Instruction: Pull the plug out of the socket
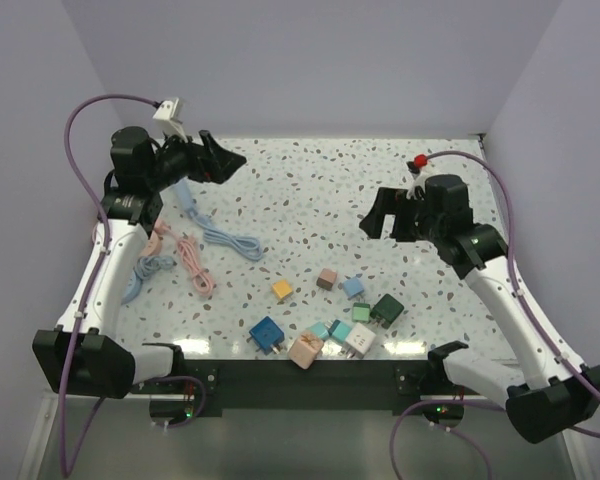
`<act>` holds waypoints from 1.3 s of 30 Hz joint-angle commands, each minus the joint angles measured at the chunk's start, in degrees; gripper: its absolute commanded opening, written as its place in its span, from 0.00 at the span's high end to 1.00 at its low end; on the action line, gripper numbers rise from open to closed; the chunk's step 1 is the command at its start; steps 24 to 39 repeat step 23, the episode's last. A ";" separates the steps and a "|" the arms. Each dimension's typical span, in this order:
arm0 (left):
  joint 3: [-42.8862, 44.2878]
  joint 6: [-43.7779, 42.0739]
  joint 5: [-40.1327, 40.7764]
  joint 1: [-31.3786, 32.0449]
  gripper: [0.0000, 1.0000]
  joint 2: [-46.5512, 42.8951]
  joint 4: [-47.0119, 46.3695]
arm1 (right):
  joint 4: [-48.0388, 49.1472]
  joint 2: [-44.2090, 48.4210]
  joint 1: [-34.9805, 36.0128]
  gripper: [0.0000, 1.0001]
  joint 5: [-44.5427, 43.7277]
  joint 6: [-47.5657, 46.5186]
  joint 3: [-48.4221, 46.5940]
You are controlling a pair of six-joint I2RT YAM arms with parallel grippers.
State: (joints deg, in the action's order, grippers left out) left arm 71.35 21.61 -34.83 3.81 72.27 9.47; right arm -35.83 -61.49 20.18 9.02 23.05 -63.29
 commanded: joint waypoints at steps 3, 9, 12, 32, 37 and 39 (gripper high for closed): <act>0.19 0.80 -7.34 0.32 0.00 -0.29 -7.18 | -5.90 3.57 -0.06 0.01 -8.84 -0.90 -2.36; -0.42 5.90 -12.71 0.32 0.00 0.50 -16.15 | -8.64 5.68 -0.06 0.01 -10.25 -2.39 -6.23; -0.25 9.15 -13.78 0.49 0.00 1.82 -18.52 | -8.64 7.35 -0.06 0.01 -11.47 -1.87 -7.29; -3.15 17.94 -16.41 0.76 0.00 0.68 -28.09 | -9.43 9.90 0.47 0.01 -18.24 0.68 -9.93; -3.15 17.94 -16.41 0.76 0.00 0.68 -28.09 | -9.43 9.90 0.47 0.01 -18.24 0.68 -9.93; -3.15 17.94 -16.41 0.76 0.00 0.68 -28.09 | -9.43 9.90 0.47 0.01 -18.24 0.68 -9.93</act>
